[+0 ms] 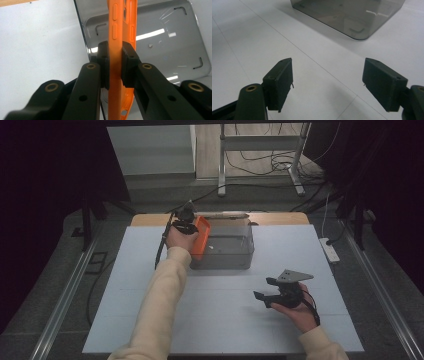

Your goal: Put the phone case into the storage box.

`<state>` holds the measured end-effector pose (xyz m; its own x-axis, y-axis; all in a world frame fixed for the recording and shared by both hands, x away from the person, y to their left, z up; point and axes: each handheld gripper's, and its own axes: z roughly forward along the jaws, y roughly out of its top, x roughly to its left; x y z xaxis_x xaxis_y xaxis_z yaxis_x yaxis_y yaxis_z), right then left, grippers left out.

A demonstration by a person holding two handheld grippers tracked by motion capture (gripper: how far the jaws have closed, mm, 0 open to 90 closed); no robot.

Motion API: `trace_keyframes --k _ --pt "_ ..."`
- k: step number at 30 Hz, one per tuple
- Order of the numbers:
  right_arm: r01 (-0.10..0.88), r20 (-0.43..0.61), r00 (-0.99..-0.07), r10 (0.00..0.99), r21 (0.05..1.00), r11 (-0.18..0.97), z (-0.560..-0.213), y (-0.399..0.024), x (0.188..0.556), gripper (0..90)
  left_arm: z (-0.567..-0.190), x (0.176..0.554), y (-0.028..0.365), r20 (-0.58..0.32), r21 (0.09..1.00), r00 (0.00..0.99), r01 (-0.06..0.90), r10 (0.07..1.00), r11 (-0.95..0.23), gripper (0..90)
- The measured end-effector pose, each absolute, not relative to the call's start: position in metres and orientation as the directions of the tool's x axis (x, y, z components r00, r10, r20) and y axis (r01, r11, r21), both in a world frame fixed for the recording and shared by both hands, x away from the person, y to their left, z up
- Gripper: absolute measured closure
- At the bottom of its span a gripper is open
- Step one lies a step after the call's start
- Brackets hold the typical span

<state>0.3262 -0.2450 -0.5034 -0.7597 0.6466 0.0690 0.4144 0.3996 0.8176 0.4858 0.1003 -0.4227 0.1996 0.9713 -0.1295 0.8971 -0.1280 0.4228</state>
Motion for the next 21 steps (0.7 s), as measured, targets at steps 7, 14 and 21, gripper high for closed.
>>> trace_keyframes --k 7,14,21 --pt "0.414 0.067 -0.759 0.647 0.816 0.402 -0.5034 -0.2448 0.3261 24.6 -0.4242 0.4858 0.0986 -0.116 0.423 0.196 0.897 0.974 -0.130 79.5" --pt "0.416 0.071 -0.759 0.647 0.817 0.399 -0.5035 -0.2450 0.3263 24.6 -0.4254 0.4864 0.0954 -0.103 0.420 0.188 0.898 0.977 -0.128 79.5" --pt "0.416 0.073 -0.760 0.646 0.818 0.397 -0.5032 -0.2447 0.3264 24.7 -0.4261 0.4869 0.0914 -0.085 0.412 0.189 0.901 0.978 -0.138 79.5"
